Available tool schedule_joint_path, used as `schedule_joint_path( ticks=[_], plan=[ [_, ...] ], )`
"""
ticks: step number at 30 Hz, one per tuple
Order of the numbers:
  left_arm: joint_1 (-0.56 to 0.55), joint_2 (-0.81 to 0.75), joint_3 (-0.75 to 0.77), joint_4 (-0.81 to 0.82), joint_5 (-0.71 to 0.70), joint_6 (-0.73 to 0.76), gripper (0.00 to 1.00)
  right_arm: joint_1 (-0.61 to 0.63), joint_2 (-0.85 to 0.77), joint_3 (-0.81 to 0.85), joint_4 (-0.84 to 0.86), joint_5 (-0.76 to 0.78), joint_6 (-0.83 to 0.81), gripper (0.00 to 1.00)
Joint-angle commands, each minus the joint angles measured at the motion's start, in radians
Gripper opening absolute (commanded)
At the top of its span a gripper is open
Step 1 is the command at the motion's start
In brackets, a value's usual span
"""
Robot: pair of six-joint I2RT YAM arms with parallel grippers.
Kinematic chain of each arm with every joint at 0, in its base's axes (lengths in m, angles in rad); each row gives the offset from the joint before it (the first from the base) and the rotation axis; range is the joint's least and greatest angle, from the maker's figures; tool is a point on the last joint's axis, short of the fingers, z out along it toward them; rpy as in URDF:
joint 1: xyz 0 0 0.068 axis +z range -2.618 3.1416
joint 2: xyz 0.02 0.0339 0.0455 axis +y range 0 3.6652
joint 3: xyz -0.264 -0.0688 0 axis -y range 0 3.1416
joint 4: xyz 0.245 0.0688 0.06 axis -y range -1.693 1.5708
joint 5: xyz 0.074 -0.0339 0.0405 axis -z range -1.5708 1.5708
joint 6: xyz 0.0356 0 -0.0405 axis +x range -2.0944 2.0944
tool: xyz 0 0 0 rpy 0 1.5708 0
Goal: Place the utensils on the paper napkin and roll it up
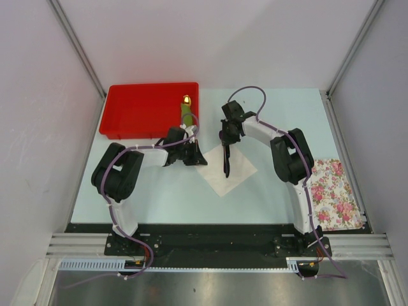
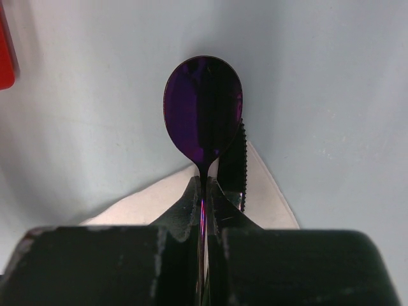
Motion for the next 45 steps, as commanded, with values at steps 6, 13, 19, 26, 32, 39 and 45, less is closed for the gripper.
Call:
schedule_joint_path(
  ticks=[6, 13, 19, 26, 32, 39, 45],
  plan=[
    [-0.003, 0.01, 0.028, 0.007, -0.013, -0.015, 0.0, -0.011, 0.0, 0.035, -0.028, 0.065, 0.009, 0.0],
    [-0.003, 0.019, 0.03, 0.013, -0.012, -0.022, 0.0, -0.014, 0.003, 0.033, -0.038, 0.062, 0.015, 0.0],
    [-0.003, 0.021, 0.031, 0.015, -0.012, -0.024, 0.0, -0.004, -0.013, 0.024, -0.042, 0.051, 0.031, 0.0],
    [-0.003, 0.021, 0.031, 0.018, -0.01, -0.026, 0.0, 0.011, -0.032, 0.006, -0.048, 0.047, 0.051, 0.0],
    [-0.003, 0.025, 0.031, 0.018, -0.01, -0.026, 0.0, 0.017, -0.039, -0.01, -0.056, 0.038, 0.072, 0.0],
    [-0.003, 0.028, 0.034, 0.015, -0.013, -0.026, 0.0, 0.031, -0.06, -0.036, -0.059, 0.039, 0.091, 0.0],
    [-0.005, 0.028, 0.034, 0.013, -0.013, -0.026, 0.0, 0.034, -0.069, -0.06, -0.059, 0.041, 0.107, 0.0]
  ],
)
